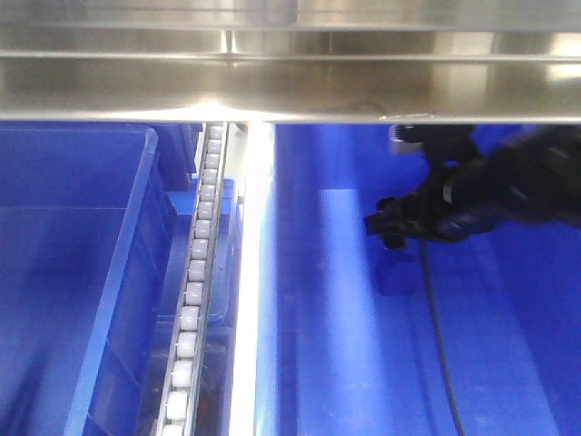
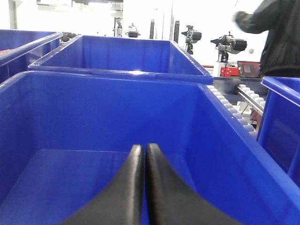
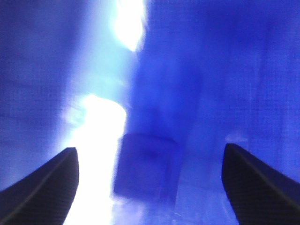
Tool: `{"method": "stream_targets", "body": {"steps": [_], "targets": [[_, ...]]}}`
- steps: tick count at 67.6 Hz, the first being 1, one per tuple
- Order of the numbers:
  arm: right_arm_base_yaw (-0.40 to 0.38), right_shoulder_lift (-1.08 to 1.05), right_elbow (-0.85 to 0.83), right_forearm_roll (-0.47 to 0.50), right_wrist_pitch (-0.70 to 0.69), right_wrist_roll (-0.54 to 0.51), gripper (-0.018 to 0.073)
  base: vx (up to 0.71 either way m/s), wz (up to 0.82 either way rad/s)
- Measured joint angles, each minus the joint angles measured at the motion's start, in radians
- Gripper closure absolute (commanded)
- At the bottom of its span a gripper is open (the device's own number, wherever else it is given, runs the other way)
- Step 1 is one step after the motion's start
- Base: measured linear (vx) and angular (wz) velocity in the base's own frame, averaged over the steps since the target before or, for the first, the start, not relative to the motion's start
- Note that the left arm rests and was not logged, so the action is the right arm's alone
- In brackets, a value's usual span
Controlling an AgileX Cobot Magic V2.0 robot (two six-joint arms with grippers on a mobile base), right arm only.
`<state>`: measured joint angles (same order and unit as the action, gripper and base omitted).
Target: Pour parts from conveyor to right shelf
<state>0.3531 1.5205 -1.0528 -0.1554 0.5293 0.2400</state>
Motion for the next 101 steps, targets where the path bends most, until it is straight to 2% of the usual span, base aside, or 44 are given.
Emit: {"method": "stream_targets", "body": {"steps": [13,37,56,69,85,88,94,101], "targets": [[0.000,-0.216,0.192,0.000,-0.159,0.000,-0.0022,0.00,0.00],[0.000,-0.659,0.494,-0.002,-0.282,-0.003,-0.0022,0.00,0.00],[0.000,-1.054,0.659,-0.005,-0.312,-0.037,-0.0022,0.00,0.00],[0.000,-1.298,0.714,-0.005,-0.244,-0.042,-0.0022,0.00,0.00],[0.000,-1.444,0.806,-0.008,-0.299,-0.059,-0.0016,0.00,0.00],[0.000,-1.447,0.814,-0.008,-0.300,-0.059,0.0007,0.00,0.00],[0.000,-1.447,0.823,-0.008,-0.292,-0.060,0.0115,0.00,0.00],[0.000,-1.447,0.825,-0.008,-0.286,-0.060,0.0366,0.00,0.00]]}}
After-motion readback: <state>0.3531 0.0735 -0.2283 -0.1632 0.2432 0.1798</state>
